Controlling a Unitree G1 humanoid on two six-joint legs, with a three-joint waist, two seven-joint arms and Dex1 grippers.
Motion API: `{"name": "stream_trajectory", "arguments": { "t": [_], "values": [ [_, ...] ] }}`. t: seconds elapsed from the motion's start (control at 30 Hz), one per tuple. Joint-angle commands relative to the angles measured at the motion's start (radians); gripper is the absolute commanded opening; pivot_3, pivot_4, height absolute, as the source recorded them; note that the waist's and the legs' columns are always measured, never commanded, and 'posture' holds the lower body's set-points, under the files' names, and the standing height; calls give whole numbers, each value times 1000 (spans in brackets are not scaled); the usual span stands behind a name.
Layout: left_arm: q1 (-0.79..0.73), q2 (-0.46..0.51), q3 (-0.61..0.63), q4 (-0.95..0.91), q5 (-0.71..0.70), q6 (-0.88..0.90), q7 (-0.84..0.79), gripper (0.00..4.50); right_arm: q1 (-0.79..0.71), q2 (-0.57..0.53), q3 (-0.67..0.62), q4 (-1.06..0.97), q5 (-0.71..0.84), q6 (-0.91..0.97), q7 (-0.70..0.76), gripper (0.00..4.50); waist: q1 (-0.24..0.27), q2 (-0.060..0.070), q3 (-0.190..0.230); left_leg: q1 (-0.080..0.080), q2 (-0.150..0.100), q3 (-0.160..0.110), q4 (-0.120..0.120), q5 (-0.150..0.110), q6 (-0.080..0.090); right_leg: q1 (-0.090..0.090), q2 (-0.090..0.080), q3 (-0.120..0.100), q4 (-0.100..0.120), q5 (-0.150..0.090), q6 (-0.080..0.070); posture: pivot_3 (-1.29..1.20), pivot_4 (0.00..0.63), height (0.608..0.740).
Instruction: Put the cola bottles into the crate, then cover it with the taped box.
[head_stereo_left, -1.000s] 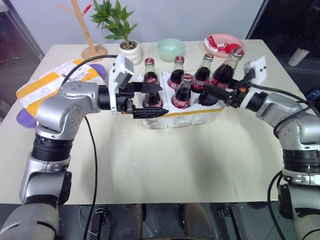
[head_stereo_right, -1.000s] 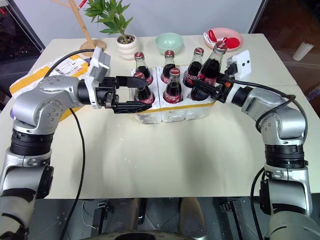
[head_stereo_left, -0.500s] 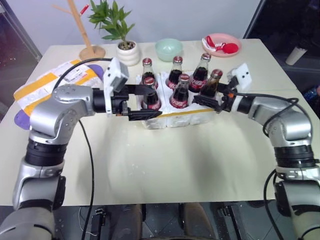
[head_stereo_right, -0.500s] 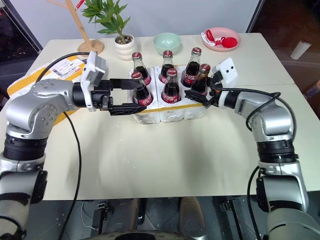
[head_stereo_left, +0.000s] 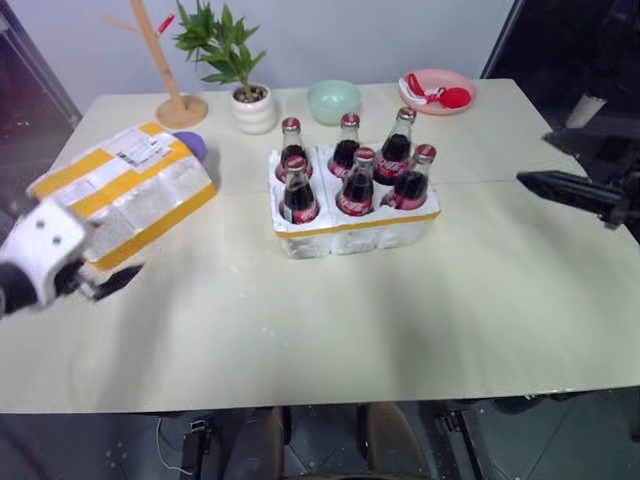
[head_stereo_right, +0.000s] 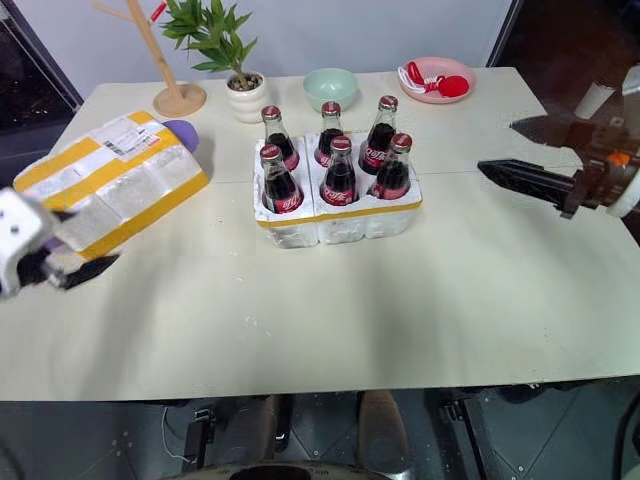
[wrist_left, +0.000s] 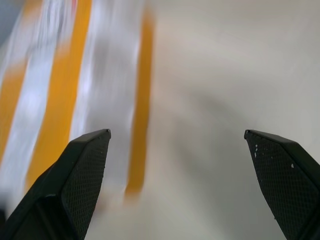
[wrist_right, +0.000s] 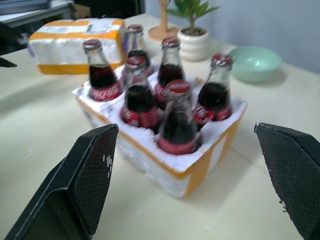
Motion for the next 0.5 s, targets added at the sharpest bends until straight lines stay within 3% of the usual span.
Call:
{"name": "stream_trajectory", "arguments": {
  "t": [0.03, 0.3, 0.5],
  "values": [
    [-41, 12, -73, 171, 192, -167, 197, 4500, -45, -37, -7, -24, 50, -17, 52, 4471, 14, 0, 0, 0, 0, 0, 0, 0, 0, 0, 0, 0, 0, 0, 0, 0, 150, 739],
    [-317, -11, -380, 616, 396, -413, 430, 4500, -92, -37, -4, -57, 105, 15, 20, 4471, 23, -2, -1, -3, 0, 1, -1, 0, 0, -4, -1, 0, 0, 3, 5, 0, 150, 739],
    [-586, -24, -535, 1001, 481, -547, 564, 4500, -66, -38, -72, -98, 156, 53, -36, 4471, 22, -2, -1, -3, 0, 1, -2, 0, 0, -4, -1, -1, 2, 3, 6, 0, 150, 739]
  ]
}}
